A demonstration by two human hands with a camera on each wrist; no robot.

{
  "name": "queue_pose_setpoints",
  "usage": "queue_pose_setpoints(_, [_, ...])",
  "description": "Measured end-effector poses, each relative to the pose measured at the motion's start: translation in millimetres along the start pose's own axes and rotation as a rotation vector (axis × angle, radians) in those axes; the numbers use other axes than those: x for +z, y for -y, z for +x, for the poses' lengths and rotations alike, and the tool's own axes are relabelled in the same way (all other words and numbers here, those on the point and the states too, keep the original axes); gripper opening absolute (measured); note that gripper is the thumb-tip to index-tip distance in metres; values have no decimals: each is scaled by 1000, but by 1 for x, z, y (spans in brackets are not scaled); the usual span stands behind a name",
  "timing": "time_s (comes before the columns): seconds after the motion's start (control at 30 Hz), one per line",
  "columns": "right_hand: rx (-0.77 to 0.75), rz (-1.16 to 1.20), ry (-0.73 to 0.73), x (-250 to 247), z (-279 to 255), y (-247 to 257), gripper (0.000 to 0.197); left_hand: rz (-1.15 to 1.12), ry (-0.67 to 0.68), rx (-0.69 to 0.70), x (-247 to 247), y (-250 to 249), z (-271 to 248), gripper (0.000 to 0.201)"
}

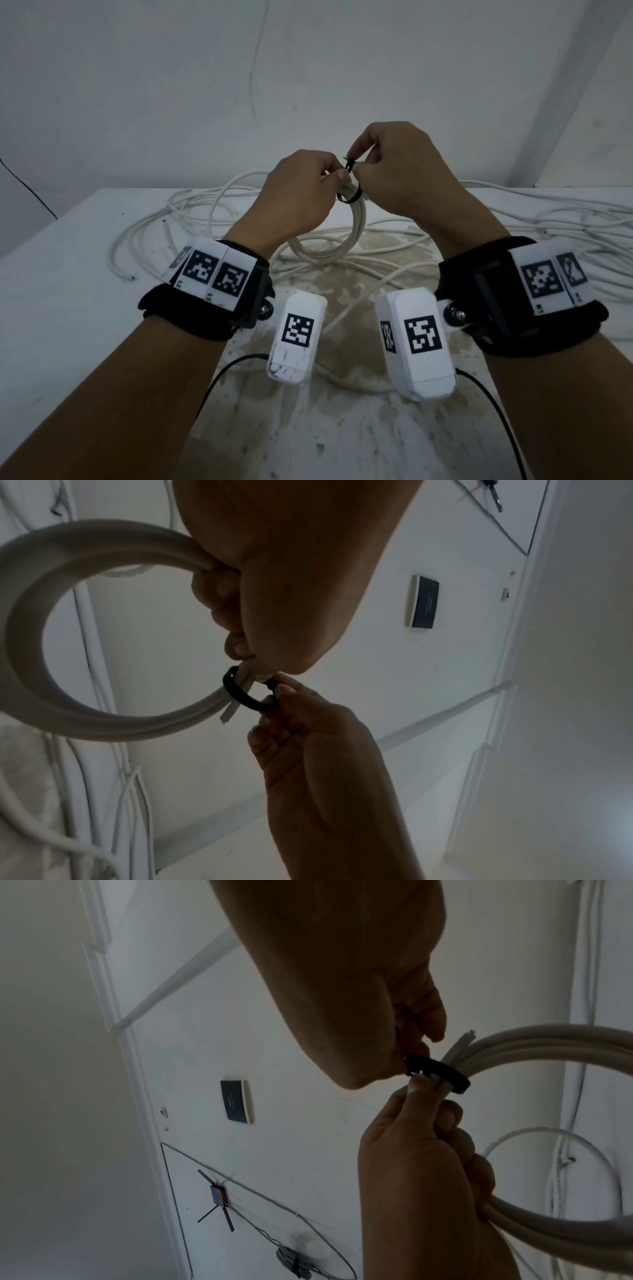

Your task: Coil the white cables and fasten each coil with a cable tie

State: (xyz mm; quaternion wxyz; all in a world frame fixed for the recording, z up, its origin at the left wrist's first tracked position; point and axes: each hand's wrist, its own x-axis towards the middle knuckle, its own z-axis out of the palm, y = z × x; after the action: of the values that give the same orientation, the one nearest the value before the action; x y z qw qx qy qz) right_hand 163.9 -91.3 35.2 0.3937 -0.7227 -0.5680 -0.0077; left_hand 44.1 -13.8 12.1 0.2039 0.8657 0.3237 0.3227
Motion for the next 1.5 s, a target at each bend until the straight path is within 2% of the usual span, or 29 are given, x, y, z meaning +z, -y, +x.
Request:
queue_pose_setpoints(0.1, [8,1,-36,1,0,-2,9,-12,11,13,2,-3,-1,22])
queue_pose_setpoints(0.23, [78,99,-50,2,1,-3,15,-26,5,14,1,-4,-2,22])
queue_pose_setpoints(0.3, [123,131,-41,1,1,-2,12,-68,9,6,1,-5,-3,23])
queue_pose_setpoints(0.4, [204,143,-60,-4,1,-2,29,-161,6,0,1,-9,-4,24])
queue_pose_setpoints(0.47, [290,260,-27,-9,1,-3,37,-193,-17,7,0,-11,-5,23])
queue_pose_setpoints(0.53, [319,406,21,-12,-1,-2,30,-207,-9,5,1,-12,-6,23])
queue_pose_setpoints(0.6, [271,489,-23,-12,-1,-2,15,-228,21,19,2,-14,-8,23])
queue_pose_setpoints(0.83, [215,413,-212,-17,8,-11,19,-223,96,119,-2,-26,-12,25])
queue_pose_setpoints(0.97, [228,401,-280,-15,10,-15,23,-254,99,108,0,-28,-13,24])
queue_pose_setpoints(1.1, [179,485,-183,-20,6,-12,25,-336,55,-22,1,-26,-10,27])
queue_pose_setpoints(1.23, [35,434,-36,-22,1,-10,25,-504,59,-158,-1,-22,-8,31])
queue_pose_setpoints(1.4, [-93,158,-72,-15,7,-5,36,-611,68,-276,-2,-20,-7,24])
queue_pose_setpoints(1.5, [-83,110,-136,-16,11,-9,23,-569,56,-236,1,-23,-9,13])
